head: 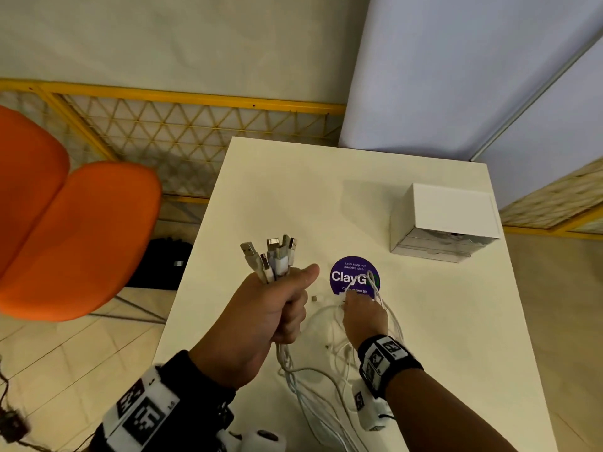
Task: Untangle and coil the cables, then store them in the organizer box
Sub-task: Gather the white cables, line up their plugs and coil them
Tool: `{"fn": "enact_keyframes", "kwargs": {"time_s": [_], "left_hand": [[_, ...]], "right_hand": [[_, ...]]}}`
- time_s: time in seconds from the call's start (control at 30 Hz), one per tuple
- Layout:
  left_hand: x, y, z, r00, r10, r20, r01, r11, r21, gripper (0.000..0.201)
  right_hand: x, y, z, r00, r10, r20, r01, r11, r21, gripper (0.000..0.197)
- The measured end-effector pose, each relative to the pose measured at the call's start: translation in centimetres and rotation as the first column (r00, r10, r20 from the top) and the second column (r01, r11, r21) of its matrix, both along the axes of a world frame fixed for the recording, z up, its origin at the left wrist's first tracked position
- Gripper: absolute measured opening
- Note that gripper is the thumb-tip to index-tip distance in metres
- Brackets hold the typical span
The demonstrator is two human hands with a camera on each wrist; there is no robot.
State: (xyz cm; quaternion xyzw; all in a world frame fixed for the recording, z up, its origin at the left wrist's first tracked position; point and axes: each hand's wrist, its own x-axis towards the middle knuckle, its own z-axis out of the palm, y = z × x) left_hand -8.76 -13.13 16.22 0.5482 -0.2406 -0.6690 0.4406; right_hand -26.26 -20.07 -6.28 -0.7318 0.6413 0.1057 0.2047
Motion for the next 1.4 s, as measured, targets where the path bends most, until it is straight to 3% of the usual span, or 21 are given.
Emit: {"fn": "enact_keyframes", "kwargs": {"time_s": [0.1, 0.2, 0.33, 0.47, 0.57, 0.73, 0.97, 1.07, 1.2, 1.3, 1.33, 1.4], "left_hand": [[-0.4, -1.0, -1.1, 0.999, 0.034, -0.033, -0.034, 0.999, 0.020, 0.046], [-1.0, -2.0, -2.0, 0.997, 0.063, -0.041, -0.061, 0.997, 0.044, 0.048], [-1.8, -3.0, -2.8, 0.994, 0.089, -0.062, -0.084, 0.994, 0.070, 0.042], [-2.9, -3.5, -2.9, 0.993, 0.101, -0.061, -0.093, 0.988, 0.125, 0.041], [-4.0, -3.5, -2.8, 0.995, 0.072, -0.069, -0.063, 0.991, 0.121, 0.044], [-5.9, -2.5, -2.1, 0.996, -0.086, 0.011, 0.086, 0.996, 0.006, 0.031], [-7.5, -1.4, -0.7, 0.990, -0.096, 0.101, 0.094, 0.995, 0.025, 0.046], [-7.7, -0.8, -0.4, 0.978, -0.035, 0.203, 0.038, 0.999, -0.010, 0.056], [-6.9, 0.4, 1.1, 0.982, 0.043, 0.182, -0.017, 0.989, -0.144, 0.056], [-5.8, 1.1, 2.2, 0.944, 0.059, 0.323, 0.011, 0.977, -0.211, 0.066], [-5.7, 1.4, 2.7, 0.950, 0.084, 0.301, -0.006, 0.968, -0.251, 0.056], [-5.6, 2.0, 4.1, 0.990, 0.104, 0.093, -0.071, 0.950, -0.306, 0.039]], "right_hand": [[-0.8, -0.1, 1.3, 0.922, -0.252, 0.296, 0.240, 0.968, 0.077, 0.017], [-2.1, -0.1, 3.5, 0.714, -0.456, 0.531, 0.372, 0.890, 0.263, 0.021], [-3.4, 0.4, 8.3, 0.455, -0.605, 0.654, 0.323, 0.796, 0.512, 0.017], [-4.4, 1.7, 13.2, 0.332, -0.597, 0.731, 0.221, 0.802, 0.555, 0.014], [-4.2, 2.9, 16.3, 0.318, -0.534, 0.783, 0.146, 0.844, 0.516, 0.015], [-3.1, 4.8, 19.9, 0.334, -0.397, 0.855, 0.092, 0.916, 0.390, 0.010], [-3.3, 7.0, 22.0, 0.395, -0.299, 0.868, 0.078, 0.953, 0.293, 0.010], [-3.6, 7.6, 21.6, 0.431, -0.235, 0.871, 0.060, 0.971, 0.233, 0.013], [-5.0, 8.3, 19.4, 0.506, -0.138, 0.851, -0.001, 0.987, 0.160, 0.016], [-6.3, 8.4, 16.4, 0.548, -0.091, 0.832, -0.020, 0.992, 0.122, 0.020], [-6.7, 8.3, 15.1, 0.558, -0.089, 0.825, -0.017, 0.993, 0.119, 0.022], [-7.4, 8.0, 12.2, 0.552, -0.131, 0.824, 0.009, 0.988, 0.151, 0.026]]}}
